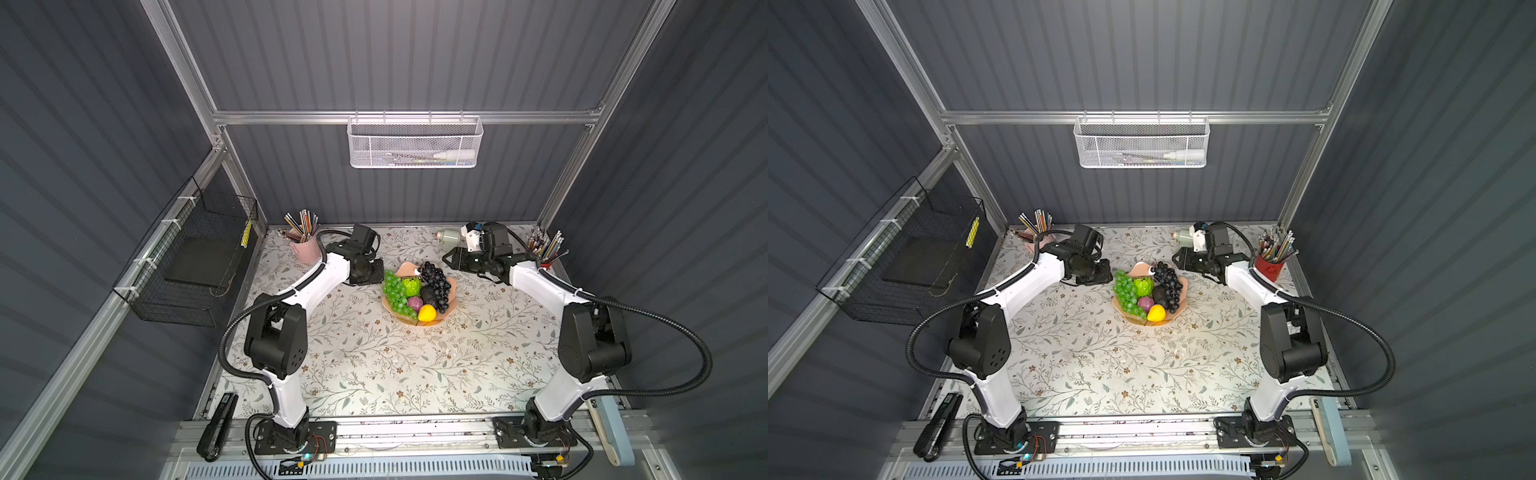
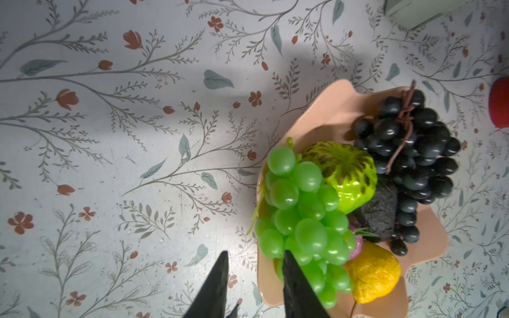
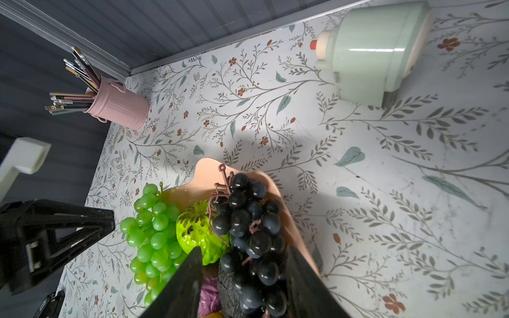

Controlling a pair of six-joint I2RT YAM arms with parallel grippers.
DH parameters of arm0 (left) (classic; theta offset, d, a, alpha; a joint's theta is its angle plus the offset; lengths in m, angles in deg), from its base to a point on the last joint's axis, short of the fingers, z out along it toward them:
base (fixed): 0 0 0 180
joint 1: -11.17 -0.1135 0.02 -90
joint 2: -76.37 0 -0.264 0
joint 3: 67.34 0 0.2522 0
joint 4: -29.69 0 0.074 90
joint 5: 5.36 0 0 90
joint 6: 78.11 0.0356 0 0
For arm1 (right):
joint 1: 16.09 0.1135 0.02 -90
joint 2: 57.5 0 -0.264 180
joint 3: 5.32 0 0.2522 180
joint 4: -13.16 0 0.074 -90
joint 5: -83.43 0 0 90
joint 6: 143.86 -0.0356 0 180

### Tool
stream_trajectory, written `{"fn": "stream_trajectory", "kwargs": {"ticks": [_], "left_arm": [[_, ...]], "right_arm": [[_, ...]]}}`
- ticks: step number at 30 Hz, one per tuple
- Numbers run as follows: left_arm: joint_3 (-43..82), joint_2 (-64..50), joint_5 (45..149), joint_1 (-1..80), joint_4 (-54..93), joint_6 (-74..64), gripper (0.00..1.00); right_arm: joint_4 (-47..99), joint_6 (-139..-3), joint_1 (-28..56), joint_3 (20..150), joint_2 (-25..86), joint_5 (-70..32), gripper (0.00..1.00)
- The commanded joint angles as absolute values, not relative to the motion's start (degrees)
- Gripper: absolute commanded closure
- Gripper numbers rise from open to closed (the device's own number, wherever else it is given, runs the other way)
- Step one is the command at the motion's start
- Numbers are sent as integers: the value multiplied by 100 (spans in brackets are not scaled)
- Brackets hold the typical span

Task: Arrange fruit in a fruit bowl
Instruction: Adjust the fruits in the fruit bowl.

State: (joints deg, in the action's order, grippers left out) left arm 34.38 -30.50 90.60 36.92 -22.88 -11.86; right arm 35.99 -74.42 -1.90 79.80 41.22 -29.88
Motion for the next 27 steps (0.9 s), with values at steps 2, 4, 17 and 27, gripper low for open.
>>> {"fn": "stream_trajectory", "kwargs": {"ticks": [2, 4, 17, 27], "left_arm": [[3426, -3373, 9305, 3647, -1924, -1290, 67], [3520, -3515, 9537, 3654, -1812, -1277, 68], [3887, -3911, 10288, 3665, -1685, -917, 69], [4108, -4171, 10214, 3665, -1873, -789, 49]], "right_arm": [[3562, -7434, -102, 7787, 3954, -3075, 49], [3562, -7443, -89, 7732, 3935, -3082, 50], [3387, -7532, -1, 7622, 4135, -3153, 50], [3480, -7432, 8, 7758, 4210, -3129, 50]]}}
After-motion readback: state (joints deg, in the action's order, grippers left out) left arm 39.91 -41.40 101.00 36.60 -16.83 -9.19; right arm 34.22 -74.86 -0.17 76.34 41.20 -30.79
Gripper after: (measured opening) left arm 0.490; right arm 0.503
